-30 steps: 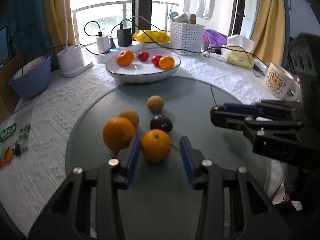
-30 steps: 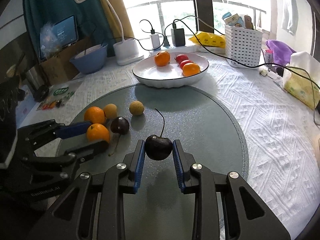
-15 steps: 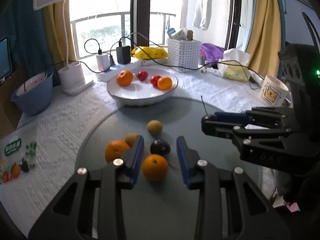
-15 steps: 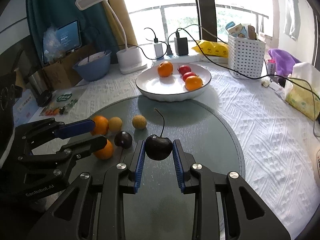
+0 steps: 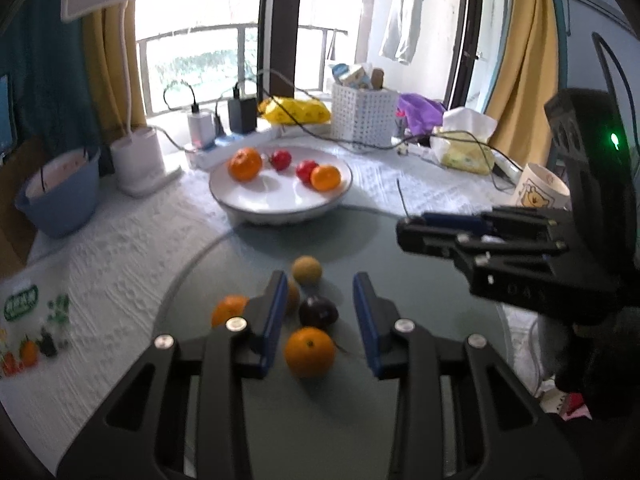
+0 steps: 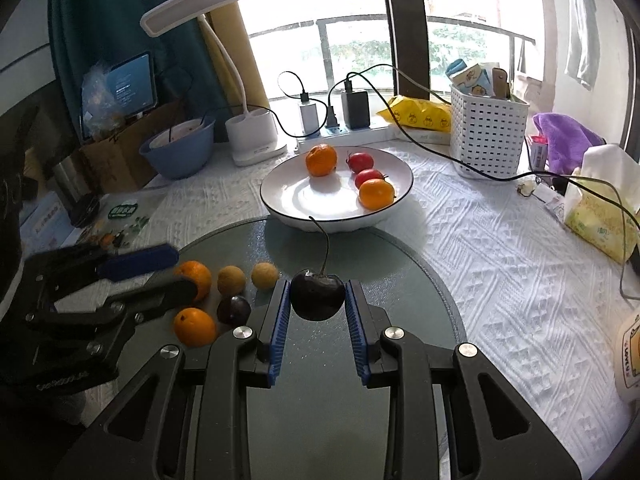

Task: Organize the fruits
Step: 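Grasp an orange with the left tool while the right tool holds the plum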

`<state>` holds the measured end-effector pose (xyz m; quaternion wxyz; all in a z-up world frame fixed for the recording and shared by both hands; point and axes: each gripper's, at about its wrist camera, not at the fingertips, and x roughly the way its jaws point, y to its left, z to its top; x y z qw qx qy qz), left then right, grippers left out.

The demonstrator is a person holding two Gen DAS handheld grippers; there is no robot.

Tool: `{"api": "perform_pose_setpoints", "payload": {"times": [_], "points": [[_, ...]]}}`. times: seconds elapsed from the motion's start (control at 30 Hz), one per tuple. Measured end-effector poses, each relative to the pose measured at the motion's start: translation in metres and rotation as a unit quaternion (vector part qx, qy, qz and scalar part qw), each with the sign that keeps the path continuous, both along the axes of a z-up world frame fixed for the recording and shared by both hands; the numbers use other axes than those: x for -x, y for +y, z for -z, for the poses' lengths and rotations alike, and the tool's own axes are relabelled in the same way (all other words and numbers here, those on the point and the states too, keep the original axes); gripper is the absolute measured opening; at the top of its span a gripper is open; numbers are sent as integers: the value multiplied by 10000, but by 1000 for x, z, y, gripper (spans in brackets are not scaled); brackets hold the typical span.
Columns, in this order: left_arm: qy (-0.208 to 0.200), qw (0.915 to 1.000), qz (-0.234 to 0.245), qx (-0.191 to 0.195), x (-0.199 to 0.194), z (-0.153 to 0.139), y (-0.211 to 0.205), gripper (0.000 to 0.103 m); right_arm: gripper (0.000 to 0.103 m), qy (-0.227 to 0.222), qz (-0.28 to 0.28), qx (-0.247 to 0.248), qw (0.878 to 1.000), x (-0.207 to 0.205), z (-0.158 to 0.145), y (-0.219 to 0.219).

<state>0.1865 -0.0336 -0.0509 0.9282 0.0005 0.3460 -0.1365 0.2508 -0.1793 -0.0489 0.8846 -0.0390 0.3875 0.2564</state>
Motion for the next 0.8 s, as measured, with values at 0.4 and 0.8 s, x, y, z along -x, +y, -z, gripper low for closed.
{"api": "perform_pose_setpoints", "payload": {"times": [0.4, 0.8], "points": [[670, 9975, -134, -171, 4, 37, 1, 36, 30, 119, -5, 40, 9999, 8, 9, 1], [399, 9989, -144, -207, 4, 28, 3, 33, 30, 76, 51, 64, 9999, 9, 6, -1]]}}
